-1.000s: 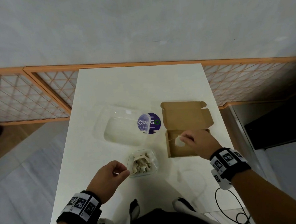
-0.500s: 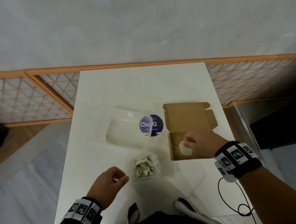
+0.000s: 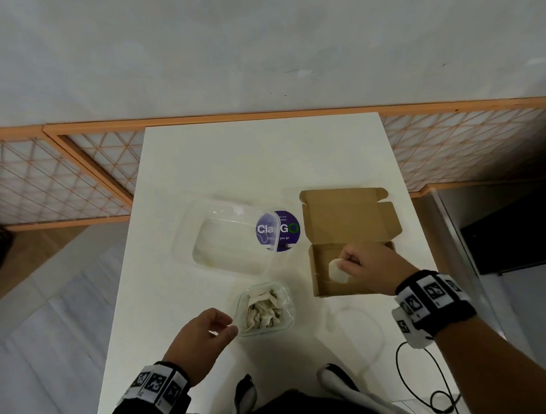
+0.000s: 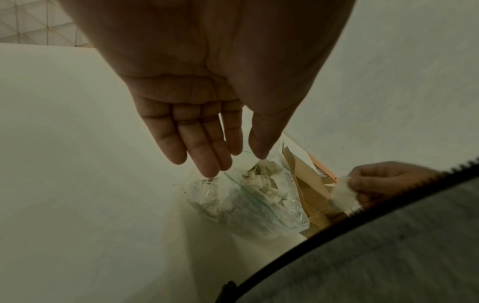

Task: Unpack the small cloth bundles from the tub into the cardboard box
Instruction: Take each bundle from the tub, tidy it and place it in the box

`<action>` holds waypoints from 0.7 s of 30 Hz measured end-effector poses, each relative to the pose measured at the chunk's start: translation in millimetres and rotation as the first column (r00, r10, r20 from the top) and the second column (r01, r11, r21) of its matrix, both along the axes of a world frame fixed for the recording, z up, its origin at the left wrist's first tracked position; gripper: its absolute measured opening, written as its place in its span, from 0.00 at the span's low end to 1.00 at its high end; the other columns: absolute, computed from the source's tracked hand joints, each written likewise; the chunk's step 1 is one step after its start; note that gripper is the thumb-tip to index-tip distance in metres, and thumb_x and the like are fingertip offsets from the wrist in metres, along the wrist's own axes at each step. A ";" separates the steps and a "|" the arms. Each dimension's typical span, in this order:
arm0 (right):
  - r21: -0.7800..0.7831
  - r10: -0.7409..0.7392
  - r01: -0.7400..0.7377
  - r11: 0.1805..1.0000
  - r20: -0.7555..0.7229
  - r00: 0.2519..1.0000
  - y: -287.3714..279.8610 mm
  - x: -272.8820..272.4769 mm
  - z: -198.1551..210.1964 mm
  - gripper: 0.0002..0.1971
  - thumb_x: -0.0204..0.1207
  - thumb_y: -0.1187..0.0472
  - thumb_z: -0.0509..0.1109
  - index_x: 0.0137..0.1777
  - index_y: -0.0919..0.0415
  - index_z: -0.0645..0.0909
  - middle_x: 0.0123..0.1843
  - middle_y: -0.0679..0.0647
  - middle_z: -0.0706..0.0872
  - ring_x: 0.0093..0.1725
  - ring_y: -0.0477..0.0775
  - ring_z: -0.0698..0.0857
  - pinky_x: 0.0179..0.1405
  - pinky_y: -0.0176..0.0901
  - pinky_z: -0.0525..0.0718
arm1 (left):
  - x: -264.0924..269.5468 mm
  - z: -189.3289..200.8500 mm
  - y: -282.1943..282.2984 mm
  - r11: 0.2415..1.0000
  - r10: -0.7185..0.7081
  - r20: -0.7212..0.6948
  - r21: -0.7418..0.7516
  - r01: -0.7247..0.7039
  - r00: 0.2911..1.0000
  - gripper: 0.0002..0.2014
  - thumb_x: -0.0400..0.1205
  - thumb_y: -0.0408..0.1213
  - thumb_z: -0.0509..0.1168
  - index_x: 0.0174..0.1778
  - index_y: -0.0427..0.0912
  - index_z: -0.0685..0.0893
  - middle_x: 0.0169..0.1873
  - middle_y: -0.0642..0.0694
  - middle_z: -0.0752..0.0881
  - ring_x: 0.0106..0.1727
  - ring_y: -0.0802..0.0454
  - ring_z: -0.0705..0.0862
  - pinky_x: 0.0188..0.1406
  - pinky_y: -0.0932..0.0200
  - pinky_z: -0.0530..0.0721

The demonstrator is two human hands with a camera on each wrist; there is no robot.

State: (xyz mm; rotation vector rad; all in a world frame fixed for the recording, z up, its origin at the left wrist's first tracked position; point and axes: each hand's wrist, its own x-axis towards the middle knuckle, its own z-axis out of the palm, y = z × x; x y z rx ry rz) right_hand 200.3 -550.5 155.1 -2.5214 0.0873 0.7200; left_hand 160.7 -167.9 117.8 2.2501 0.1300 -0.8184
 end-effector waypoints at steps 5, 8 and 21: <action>0.027 -0.082 0.082 0.996 -0.008 0.997 10.6 15.1 -44.5 0.11 0.88 0.45 0.67 0.46 0.48 0.83 0.42 0.49 0.88 0.45 0.52 0.87 0.46 0.43 0.86 | -2.5 -1.7 6.7 1.000 0.010 -0.005 0.015 -0.010 1.000 0.07 0.82 0.50 0.75 0.51 0.56 0.86 0.45 0.56 0.92 0.44 0.58 0.91 0.52 0.57 0.88; 0.012 -0.124 0.124 0.992 0.016 0.992 15.4 23.9 -55.3 0.10 0.88 0.45 0.65 0.49 0.47 0.83 0.44 0.47 0.88 0.45 0.50 0.86 0.52 0.51 0.89 | -4.2 -1.4 9.4 1.000 0.018 -0.010 0.021 -0.018 1.000 0.06 0.82 0.50 0.75 0.51 0.55 0.87 0.45 0.56 0.92 0.44 0.59 0.91 0.51 0.58 0.88; -0.125 -0.076 0.077 0.989 0.010 0.997 21.3 39.8 -69.0 0.11 0.91 0.46 0.61 0.52 0.50 0.78 0.43 0.52 0.85 0.40 0.52 0.82 0.45 0.47 0.85 | -6.7 -3.8 8.8 0.999 0.009 -0.022 0.038 -0.008 1.000 0.06 0.83 0.50 0.74 0.50 0.55 0.87 0.44 0.56 0.92 0.43 0.59 0.91 0.45 0.62 0.85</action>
